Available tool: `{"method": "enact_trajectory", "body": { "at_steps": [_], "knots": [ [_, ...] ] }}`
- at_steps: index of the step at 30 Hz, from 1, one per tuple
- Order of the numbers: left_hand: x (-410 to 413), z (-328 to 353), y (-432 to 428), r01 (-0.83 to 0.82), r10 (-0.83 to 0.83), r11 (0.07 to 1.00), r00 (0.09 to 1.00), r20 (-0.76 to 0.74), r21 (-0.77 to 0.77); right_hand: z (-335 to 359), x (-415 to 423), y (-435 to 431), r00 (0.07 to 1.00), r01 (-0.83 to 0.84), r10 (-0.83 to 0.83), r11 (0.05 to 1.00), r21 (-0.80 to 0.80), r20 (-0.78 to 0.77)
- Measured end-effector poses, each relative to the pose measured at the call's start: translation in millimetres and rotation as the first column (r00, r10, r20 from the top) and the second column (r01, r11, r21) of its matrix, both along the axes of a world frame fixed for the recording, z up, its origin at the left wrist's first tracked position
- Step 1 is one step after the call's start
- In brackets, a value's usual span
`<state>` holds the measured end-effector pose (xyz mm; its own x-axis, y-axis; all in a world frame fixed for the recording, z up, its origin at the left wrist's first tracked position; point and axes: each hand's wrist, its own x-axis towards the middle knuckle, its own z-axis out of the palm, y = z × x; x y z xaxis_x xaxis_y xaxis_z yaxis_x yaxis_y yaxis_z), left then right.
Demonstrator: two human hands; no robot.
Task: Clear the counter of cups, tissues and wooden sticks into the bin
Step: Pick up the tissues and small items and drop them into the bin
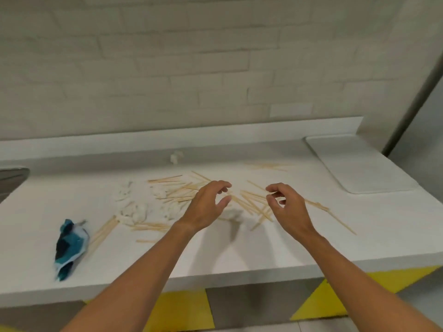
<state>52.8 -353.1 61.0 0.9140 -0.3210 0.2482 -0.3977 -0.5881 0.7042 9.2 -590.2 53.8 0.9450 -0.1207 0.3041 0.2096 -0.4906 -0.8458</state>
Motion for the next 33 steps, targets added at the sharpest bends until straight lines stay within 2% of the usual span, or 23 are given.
{"method": "enact_trajectory", "body": {
  "at_steps": [6, 12, 16, 23, 26, 28, 33],
  "knots": [
    [28.8, -13.2, 69.9, -0.216, 0.217, 0.976, 0.976, -0.024, 0.04, -1.0, 74.6, 56.8, 0.982, -0.186, 0.185, 0.982, -0.015, -0.025],
    [66.1, -31.8, 129.7, -0.388, 0.398, 0.904, 0.917, -0.023, 0.18, -13.1, 164.7, 104.4, 0.934, -0.355, 0.353, 0.935, -0.017, -0.06],
    [104.3, -37.5, 157.0, -0.49, 0.504, 0.855, 0.862, -0.05, 0.17, -19.6, 222.4, 129.7, 0.903, -0.425, 0.419, 0.903, -0.062, -0.092],
    [138.4, -59.8, 175.4, -0.494, 0.56, 0.818, 0.801, -0.211, 0.296, -44.3, 308.9, 178.9, 0.827, -0.549, 0.513, 0.826, -0.131, -0.231],
    [147.8, -66.5, 181.4, -0.457, 0.557, 0.82, 0.776, -0.296, 0.345, -59.1, 345.6, 209.2, 0.808, -0.583, 0.502, 0.756, -0.298, -0.308],
    [154.9, -67.8, 184.1, -0.43, 0.535, 0.839, 0.768, -0.353, 0.335, -67.7, 364.7, 228.2, 0.805, -0.593, 0.493, 0.689, -0.418, -0.329],
    [167.9, -68.4, 188.4, -0.441, 0.504, 0.864, 0.78, -0.371, 0.244, -85.1, 393.6, 258.4, 0.813, -0.582, 0.444, 0.628, -0.516, -0.378]
  ]
}}
